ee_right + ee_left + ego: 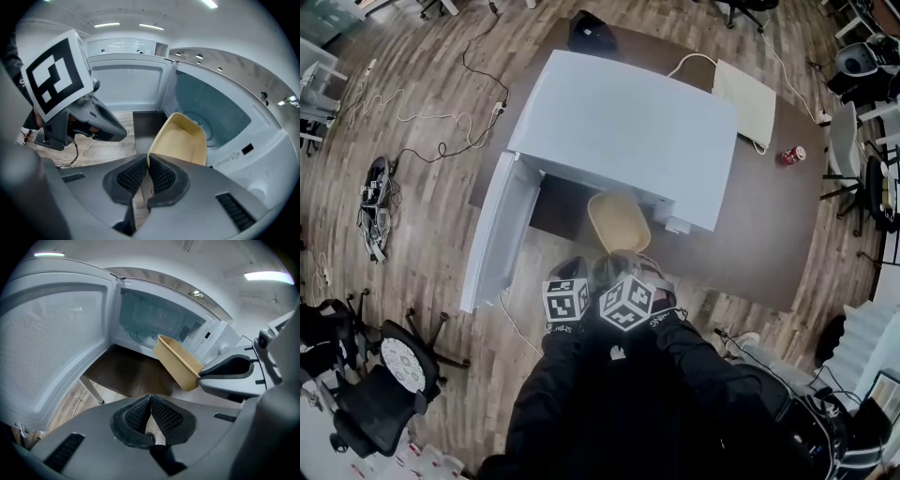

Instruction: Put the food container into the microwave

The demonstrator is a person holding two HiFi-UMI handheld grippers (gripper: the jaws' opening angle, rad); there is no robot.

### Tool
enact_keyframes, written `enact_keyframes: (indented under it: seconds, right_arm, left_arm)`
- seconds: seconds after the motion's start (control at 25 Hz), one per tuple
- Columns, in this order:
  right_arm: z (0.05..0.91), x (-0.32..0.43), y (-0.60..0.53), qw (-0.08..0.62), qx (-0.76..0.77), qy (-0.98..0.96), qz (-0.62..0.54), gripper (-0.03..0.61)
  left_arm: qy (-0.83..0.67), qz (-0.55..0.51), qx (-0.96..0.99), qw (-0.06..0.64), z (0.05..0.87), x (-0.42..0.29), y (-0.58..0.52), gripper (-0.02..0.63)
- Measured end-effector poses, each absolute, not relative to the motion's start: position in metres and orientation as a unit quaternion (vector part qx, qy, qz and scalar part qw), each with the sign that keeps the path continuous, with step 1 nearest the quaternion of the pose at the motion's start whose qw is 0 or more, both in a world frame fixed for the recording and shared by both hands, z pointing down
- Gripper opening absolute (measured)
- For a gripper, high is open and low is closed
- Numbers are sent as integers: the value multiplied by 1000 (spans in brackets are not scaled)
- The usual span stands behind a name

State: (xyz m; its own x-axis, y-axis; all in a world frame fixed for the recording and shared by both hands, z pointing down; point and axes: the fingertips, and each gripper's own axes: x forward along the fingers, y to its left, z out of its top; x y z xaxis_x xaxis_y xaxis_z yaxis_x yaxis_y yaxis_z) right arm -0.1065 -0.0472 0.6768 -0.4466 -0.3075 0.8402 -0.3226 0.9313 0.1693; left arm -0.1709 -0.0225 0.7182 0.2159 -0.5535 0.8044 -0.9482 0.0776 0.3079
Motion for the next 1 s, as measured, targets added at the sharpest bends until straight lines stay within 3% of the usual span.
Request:
enact_keyframes:
  seconds: [1.0]
  right_arm:
    - [685,-169,-172,502,219,-837,-26,35]
  left_arm:
    - [-588,213,646,436,722,-231,-108,34]
